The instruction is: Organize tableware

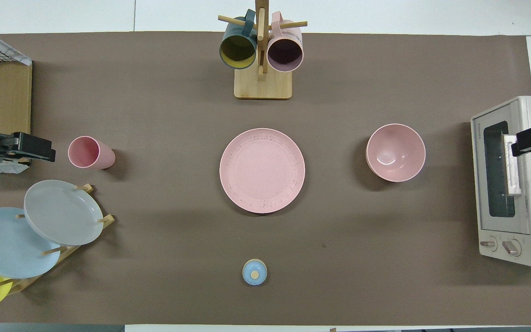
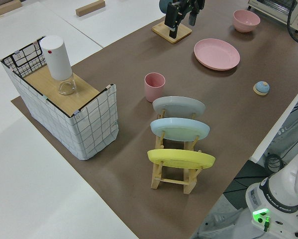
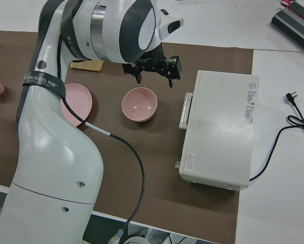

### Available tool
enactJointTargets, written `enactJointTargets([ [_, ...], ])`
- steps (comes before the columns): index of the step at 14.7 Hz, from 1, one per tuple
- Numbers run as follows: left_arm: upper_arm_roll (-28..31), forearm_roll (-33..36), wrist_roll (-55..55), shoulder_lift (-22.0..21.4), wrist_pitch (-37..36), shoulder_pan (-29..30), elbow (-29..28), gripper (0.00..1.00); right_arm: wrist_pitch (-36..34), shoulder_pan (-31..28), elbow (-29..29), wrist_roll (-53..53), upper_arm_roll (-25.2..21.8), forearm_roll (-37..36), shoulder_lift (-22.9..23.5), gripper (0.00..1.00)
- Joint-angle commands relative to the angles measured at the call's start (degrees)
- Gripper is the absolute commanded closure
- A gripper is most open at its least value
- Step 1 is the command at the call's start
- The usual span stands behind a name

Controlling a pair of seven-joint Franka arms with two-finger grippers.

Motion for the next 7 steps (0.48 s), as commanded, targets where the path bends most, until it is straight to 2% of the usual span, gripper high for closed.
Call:
enactJointTargets([
  [1, -0.43, 0.99, -0.35, -0.83, -0.65, 0.51, -0.29, 0.00, 0.37, 0.16, -0.68, -1.70, 0.20, 0.83, -0.54, 0.00],
  [3, -0.43, 0.99, -0.35, -0.83, -0.74, 0.51, -0.29, 0.00, 3.33, 0.17, -2.42, -2.15, 1.95, 1.88, -0.72, 0.00],
  [5, -0.43, 0.99, -0.35, -0.83, -0.74, 0.51, -0.29, 0.00, 10.10, 0.52, -6.29, 0.12, 7.20, 3.82, -1.07, 0.00],
  [7, -0.43, 0.99, -0.35, -0.83, -0.74, 0.51, -0.29, 0.00, 15.72, 5.15, -6.65, 6.43, 8.73, 3.82, 3.65, 0.00],
])
